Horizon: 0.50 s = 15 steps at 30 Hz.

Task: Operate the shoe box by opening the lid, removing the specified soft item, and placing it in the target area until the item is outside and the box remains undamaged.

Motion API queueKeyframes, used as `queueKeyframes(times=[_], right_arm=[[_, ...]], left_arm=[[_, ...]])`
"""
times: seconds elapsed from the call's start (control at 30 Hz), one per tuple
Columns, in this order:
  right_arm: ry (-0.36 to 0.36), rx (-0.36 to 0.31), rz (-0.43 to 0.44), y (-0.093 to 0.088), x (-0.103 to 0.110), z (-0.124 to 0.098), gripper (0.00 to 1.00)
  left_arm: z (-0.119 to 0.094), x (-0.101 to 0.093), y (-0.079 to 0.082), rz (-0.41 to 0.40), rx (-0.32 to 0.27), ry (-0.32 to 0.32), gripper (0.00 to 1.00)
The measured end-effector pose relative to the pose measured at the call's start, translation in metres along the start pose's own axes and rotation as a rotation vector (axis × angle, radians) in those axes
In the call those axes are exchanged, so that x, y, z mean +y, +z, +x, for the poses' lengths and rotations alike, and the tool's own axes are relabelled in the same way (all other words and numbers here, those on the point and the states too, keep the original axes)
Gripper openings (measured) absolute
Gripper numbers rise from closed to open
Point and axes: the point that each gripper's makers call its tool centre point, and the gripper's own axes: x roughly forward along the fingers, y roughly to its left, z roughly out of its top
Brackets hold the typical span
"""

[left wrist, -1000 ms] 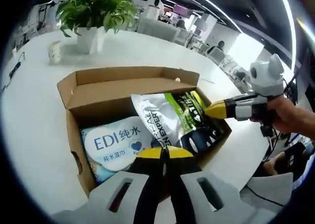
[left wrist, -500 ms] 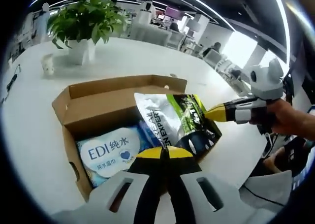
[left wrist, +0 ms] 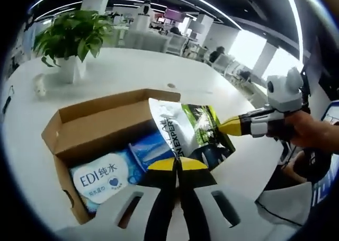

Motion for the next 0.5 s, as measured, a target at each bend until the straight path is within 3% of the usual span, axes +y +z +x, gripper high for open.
queueKeyframes(times=[0.5], right_arm=[[-0.083, -0.027, 0.075, -0.029, -0.048, -0.052, 0.00]], left_arm=[[0.035, -0.070, 0.004, 0.089, 0.037, -0.095, 0.00]])
